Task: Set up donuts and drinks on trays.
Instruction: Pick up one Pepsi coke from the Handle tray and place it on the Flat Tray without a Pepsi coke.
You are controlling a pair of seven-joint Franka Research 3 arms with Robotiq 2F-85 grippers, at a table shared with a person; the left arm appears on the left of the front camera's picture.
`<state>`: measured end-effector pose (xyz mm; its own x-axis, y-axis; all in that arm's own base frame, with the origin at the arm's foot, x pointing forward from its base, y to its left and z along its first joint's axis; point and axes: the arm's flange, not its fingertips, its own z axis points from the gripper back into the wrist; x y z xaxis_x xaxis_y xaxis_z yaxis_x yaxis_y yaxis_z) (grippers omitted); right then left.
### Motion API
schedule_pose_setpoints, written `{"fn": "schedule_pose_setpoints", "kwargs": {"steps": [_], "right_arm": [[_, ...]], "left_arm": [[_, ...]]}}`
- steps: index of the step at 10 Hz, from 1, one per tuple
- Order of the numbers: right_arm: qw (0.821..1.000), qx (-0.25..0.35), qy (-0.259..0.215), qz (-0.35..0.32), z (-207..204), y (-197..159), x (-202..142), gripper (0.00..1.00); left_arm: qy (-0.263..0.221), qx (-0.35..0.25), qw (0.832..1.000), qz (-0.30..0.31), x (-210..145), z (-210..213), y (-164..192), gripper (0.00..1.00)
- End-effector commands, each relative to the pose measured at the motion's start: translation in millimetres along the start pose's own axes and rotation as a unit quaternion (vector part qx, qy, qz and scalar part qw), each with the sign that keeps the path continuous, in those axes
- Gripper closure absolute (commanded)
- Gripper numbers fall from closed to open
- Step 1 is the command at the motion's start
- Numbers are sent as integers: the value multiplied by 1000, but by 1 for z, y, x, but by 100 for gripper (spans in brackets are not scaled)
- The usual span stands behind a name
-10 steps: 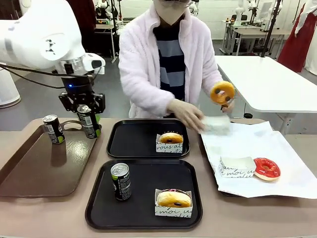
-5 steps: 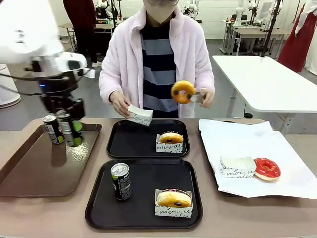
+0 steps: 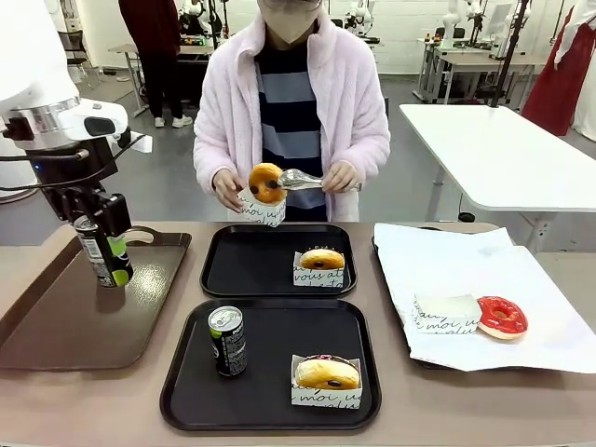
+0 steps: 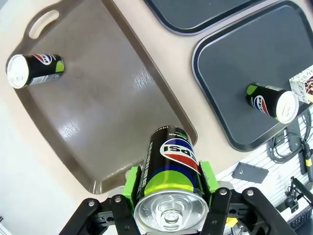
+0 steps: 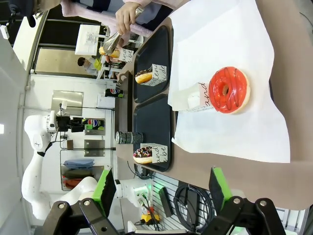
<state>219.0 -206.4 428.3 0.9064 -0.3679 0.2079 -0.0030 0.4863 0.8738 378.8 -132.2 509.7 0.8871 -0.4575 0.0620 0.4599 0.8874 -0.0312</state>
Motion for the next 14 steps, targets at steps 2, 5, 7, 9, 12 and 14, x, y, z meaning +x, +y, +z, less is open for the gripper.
{"fn": "schedule_pose_setpoints", "kwargs": {"steps": [2, 5, 7, 9, 12, 14], "right_arm": [[1000, 14, -9, 8, -1, 0, 3, 0], [1000, 14, -9, 8, -1, 0, 3, 0], [1000, 14, -9, 8, -1, 0, 3, 0], [1000, 14, -9, 8, -1, 0, 3, 0], [1000, 14, -9, 8, -1, 0, 3, 0], [1000, 14, -9, 8, -1, 0, 3, 0]], "left_arm": [[-6, 3, 1000, 11, 21, -1, -11, 41], [-16, 19, 1000, 13, 31, -6, -17, 41], [-8, 17, 1000, 10, 23, -3, -9, 41], [-2, 3, 1000, -29, -21, 10, 3, 41], [-22, 14, 999, -43, -61, 25, 8, 41], [-26, 13, 998, -51, -67, 27, 6, 41]]}}
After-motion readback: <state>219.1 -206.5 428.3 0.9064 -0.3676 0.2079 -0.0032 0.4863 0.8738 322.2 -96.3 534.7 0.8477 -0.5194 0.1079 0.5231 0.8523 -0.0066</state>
